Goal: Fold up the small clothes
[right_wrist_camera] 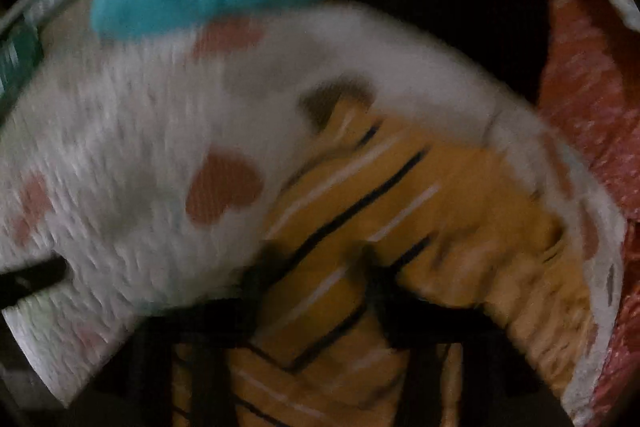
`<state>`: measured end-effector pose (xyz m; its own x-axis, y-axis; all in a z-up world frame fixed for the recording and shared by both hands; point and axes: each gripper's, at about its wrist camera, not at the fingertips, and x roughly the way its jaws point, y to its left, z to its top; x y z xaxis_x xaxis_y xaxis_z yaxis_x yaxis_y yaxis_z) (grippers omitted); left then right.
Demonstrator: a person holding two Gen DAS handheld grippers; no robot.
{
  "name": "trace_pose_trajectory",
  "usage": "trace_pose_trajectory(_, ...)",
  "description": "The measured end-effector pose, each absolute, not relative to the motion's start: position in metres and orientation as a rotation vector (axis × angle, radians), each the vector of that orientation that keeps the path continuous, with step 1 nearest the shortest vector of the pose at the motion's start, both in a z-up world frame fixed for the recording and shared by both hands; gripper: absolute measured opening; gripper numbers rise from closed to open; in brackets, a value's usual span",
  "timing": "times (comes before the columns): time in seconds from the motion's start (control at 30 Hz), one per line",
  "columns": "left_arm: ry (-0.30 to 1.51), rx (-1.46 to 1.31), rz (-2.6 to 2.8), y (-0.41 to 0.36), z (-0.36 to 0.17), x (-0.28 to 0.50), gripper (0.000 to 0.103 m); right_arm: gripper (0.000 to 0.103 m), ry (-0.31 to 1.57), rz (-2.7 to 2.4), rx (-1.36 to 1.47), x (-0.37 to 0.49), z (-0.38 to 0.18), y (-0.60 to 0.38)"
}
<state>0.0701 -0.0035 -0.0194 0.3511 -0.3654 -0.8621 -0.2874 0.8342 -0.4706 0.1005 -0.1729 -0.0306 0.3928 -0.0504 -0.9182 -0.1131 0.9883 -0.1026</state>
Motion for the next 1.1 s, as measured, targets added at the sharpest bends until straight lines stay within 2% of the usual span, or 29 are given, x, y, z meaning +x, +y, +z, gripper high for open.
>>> trace_pose_trajectory(0.13,1.221,-0.64,-0.028,0.009,-0.018,0.071,0.05,0.007,1.139,0.067,-0.077,0.101,-0.028,-0.163)
trace_pose_trajectory(0.23,1.227,-0.65,-0.026,0.011,-0.02,0.072,0.05,0.014,1.122,0.087,-0.091,0.1,-0.027,-0.16)
trace_pose_trajectory(0.3,1.232,-0.636,-0.036,0.007,-0.019,0.071,0.05,0.027,1.084,0.112,-0.025,0.094,-0.017,-0.171)
trace_pose_trajectory(0.33,1.232,-0.624,-0.04,0.005,-0.019,0.071,0.05,0.029,1.058,0.116,0.023,0.089,-0.011,-0.182)
trace_pose_trajectory(0.5,1.236,-0.59,-0.05,-0.01,-0.018,0.073,0.05,0.03,0.98,0.048,0.236,0.055,0.008,-0.258)
trace_pose_trajectory(0.7,1.277,-0.536,-0.08,-0.037,-0.024,0.073,0.05,0.03,1.045,-0.268,0.362,0.014,-0.03,-0.396)
trace_pose_trajectory(0.83,1.278,-0.463,-0.089,-0.055,-0.024,0.068,0.05,0.028,0.987,-0.411,0.527,-0.04,-0.033,-0.472)
trace_pose_trajectory(0.97,1.29,-0.405,-0.096,-0.065,-0.03,0.054,0.05,0.038,0.968,-0.522,0.563,-0.1,-0.022,-0.498)
trace_pose_trajectory(1.03,1.32,-0.407,-0.123,-0.067,-0.038,0.043,0.05,0.039,0.959,-0.485,0.613,-0.134,-0.019,-0.498)
trace_pose_trajectory(1.1,1.35,-0.451,-0.158,-0.066,-0.049,0.029,0.05,0.045,0.966,-0.44,0.651,-0.168,-0.021,-0.49)
